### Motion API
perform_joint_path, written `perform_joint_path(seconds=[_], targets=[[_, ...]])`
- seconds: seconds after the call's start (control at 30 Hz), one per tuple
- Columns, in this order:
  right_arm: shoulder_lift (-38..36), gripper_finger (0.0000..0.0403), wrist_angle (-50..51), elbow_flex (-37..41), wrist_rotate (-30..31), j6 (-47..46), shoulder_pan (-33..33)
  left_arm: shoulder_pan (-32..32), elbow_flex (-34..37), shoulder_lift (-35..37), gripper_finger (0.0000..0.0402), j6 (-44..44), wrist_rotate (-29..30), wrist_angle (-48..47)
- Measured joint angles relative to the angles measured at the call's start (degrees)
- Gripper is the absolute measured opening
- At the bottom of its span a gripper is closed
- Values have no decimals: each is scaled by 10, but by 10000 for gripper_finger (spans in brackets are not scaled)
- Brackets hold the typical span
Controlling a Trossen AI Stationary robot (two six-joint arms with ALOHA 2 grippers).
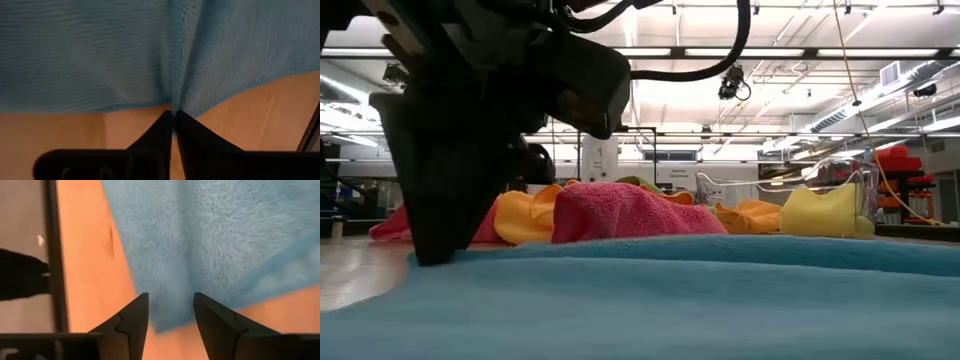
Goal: Fold microfiber towels
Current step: Fold the blue towel
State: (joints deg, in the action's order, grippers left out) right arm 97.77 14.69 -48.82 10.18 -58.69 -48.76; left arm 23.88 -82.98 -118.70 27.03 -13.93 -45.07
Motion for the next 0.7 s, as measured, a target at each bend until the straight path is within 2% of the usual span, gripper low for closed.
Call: perform_joint_path(seconds=[0.2, 0.33, 0.43, 0.53, 0.7], targets=[[-73, 166, 74, -1, 11, -11, 12, -16, -9, 7, 89, -7, 1, -4], [-96, 166, 90, -3, 79, -6, 24, -27, -23, 8, 109, -7, 6, 5], [-83, 166, 92, 7, 109, -6, 49, -35, -25, 8, 113, -7, 9, 10], [-60, 166, 84, 23, 103, -5, 80, -39, -25, 8, 110, -4, 9, 10], [-46, 166, 11, 40, 99, 35, 107, -38, -25, 8, 100, 5, 9, 16]])
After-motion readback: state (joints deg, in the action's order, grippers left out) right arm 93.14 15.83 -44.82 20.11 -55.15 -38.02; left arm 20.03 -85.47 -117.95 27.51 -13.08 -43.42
